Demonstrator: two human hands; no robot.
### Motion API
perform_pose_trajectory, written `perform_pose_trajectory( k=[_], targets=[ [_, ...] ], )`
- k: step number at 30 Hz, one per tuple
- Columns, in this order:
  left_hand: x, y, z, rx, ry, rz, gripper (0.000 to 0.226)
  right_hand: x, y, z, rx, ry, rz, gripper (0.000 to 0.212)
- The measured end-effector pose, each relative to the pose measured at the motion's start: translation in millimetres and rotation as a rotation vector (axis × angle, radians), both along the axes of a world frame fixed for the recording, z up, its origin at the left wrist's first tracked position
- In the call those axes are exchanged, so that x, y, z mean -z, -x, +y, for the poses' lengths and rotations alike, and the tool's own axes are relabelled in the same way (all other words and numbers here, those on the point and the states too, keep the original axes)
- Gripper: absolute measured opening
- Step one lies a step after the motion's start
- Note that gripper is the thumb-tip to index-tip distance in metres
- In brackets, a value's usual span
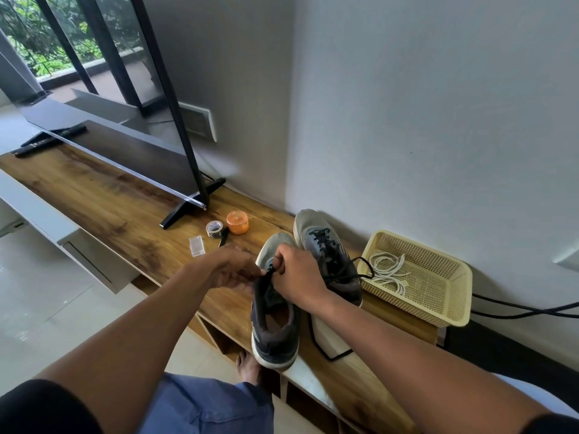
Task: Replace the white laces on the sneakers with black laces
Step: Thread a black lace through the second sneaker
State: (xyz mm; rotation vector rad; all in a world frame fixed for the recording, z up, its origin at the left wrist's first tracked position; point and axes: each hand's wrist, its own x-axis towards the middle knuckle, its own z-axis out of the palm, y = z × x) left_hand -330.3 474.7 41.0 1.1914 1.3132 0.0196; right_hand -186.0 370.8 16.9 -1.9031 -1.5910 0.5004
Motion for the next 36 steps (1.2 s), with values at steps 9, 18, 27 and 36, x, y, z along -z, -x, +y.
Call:
perform_pose_trajectory(
  k=[9,18,27,36],
  targets=[
    [-2,-2,-2,0.007,-0.027,0.017,0.013,2,2,-1,0.012,-0.018,-0.015,0.016],
    [4,-5,1,0.011,-0.046,0.021,0.018,4,8,-4,0.015,-0.092,-0.069,0.020],
    [6,-4,3,0.028,-0.042,-0.007,0.016,7,9,-5,0.007,-0.118,-0.035,0.028],
    [-2,0,-4,0.051,0.003,-0.092,0.024,9,5,-9,-0.007,-0.139,0.081,0.037]
  ],
)
